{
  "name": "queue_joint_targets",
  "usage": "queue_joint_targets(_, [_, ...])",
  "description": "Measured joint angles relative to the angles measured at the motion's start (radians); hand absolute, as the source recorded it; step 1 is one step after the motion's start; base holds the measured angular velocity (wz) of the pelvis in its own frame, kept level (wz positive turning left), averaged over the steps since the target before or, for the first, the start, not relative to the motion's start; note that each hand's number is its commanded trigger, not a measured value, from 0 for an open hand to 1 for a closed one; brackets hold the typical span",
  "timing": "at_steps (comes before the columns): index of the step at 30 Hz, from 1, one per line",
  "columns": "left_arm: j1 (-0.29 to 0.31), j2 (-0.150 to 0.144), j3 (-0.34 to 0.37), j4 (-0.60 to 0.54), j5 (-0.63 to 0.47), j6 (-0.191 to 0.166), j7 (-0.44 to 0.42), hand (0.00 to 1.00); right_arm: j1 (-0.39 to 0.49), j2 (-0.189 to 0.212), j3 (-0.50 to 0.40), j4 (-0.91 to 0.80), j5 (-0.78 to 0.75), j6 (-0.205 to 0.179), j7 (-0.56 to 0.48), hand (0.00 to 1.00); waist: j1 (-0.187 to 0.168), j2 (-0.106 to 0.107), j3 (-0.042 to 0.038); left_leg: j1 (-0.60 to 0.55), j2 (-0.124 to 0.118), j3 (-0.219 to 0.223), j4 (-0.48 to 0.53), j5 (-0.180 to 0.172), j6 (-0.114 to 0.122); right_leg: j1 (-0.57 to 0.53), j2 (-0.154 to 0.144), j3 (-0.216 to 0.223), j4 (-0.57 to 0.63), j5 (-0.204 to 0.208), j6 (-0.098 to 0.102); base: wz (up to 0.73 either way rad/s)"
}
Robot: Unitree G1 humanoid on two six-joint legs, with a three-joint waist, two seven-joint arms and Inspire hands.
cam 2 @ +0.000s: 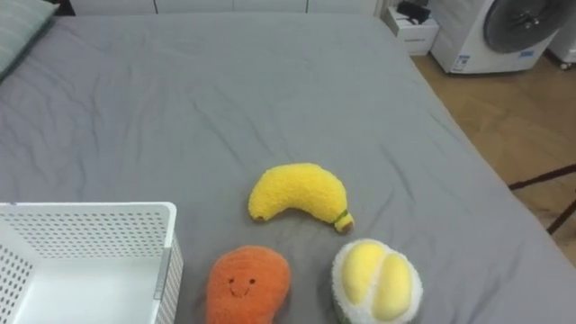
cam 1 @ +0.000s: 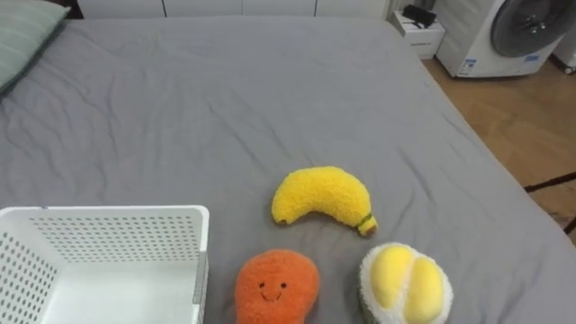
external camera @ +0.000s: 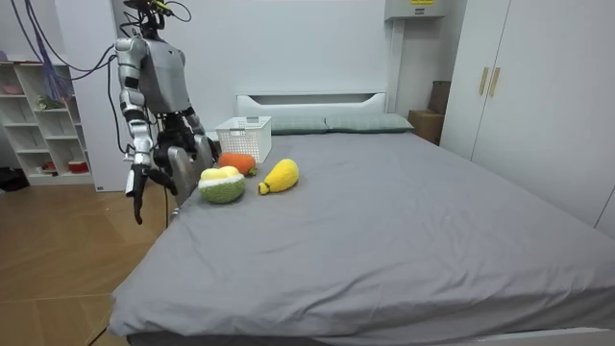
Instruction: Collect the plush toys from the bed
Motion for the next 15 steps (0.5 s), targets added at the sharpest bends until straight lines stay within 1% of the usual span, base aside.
queue_joint_targets(2, [0.000,0.000,-0.002,-0.002,-0.001,0.001,0.000,0.00,-0.011,0.000,0.000,-0.047,-0.002,0.000,-0.022,0.00,0.001,-0.001,-0.0013,-0.008,0.000,0.006,0.001,0.000,0.000,-0.014,0.001,0.012,0.006,0.000,0.000,-0.14])
queue_joint_targets(3, [0.000,-0.001,-0.003,-0.007,0.008,0.004,-0.003,0.00,-0.022,0.000,0.000,-0.092,-0.009,0.001,-0.036,0.00,0.001,0.001,-0.0070,-0.018,0.000,0.010,0.003,0.000,0.001,-0.031,0.001,0.017,0.017,0.000,0.000,-0.19])
queue_joint_targets(4, [-0.001,-0.001,-0.004,-0.008,0.015,0.006,-0.008,0.00,-0.025,0.000,0.001,-0.124,-0.015,0.003,-0.045,0.00,0.001,-0.001,-0.0031,-0.020,0.000,0.014,0.003,0.000,0.001,-0.036,0.001,0.021,0.018,0.000,-0.001,-0.19])
queue_joint_targets(5, [0.000,0.000,-0.003,-0.008,0.029,0.008,-0.015,0.00,-0.028,0.000,0.001,-0.189,-0.047,0.003,-0.060,0.00,0.001,0.003,-0.0017,-0.023,0.000,0.019,0.003,0.000,0.001,-0.042,0.002,0.024,0.021,0.001,0.000,-0.11])
queue_joint_targets(6, [0.000,0.001,-0.004,-0.008,0.039,0.010,-0.017,0.00,-0.033,-0.002,0.001,-0.235,-0.081,-0.001,-0.074,0.00,0.000,0.004,-0.0030,-0.023,0.000,0.020,0.003,0.000,0.001,-0.043,0.002,0.024,0.021,0.001,-0.001,-0.06])
queue_joint_targets(8, [0.000,0.002,-0.013,-0.009,0.043,0.010,-0.017,0.00,-0.035,-0.001,0.004,-0.307,-0.117,-0.002,-0.098,0.00,0.001,0.004,-0.0031,-0.024,0.000,0.019,0.003,0.000,0.001,-0.041,0.002,0.021,0.018,0.001,-0.001,0.02])
queue_joint_targets(10, [0.000,0.003,-0.024,-0.009,0.047,0.010,-0.018,0.00,-0.029,-0.001,0.026,-0.380,-0.156,-0.002,-0.115,0.00,0.001,0.003,-0.0022,-0.024,-0.001,0.019,0.003,0.001,0.000,-0.040,0.002,0.020,0.016,0.001,0.000,0.02])
queue_joint_targets(12, [0.001,0.004,-0.037,-0.010,0.047,0.010,-0.018,0.00,-0.005,0.001,0.062,-0.505,-0.205,-0.002,-0.130,0.00,0.002,0.007,-0.0016,-0.025,0.000,0.016,0.001,0.001,0.000,-0.041,0.002,0.021,0.016,0.001,0.000,0.00])
queue_joint_targets(13, [0.001,0.004,-0.041,-0.010,0.047,0.010,-0.017,0.00,-0.004,0.001,0.071,-0.531,-0.214,-0.003,-0.132,0.00,0.002,0.008,-0.0015,-0.026,0.000,0.016,0.001,0.001,0.000,-0.043,0.002,0.022,0.017,0.001,0.000,0.00])
queue_joint_targets(15, [0.001,0.006,-0.053,-0.010,0.047,0.010,-0.013,0.00,-0.005,0.001,0.109,-0.603,-0.301,-0.004,-0.133,0.00,0.005,0.007,-0.0018,-0.027,0.001,0.021,0.001,0.001,0.000,-0.046,0.003,0.022,0.018,0.001,0.000,0.00])
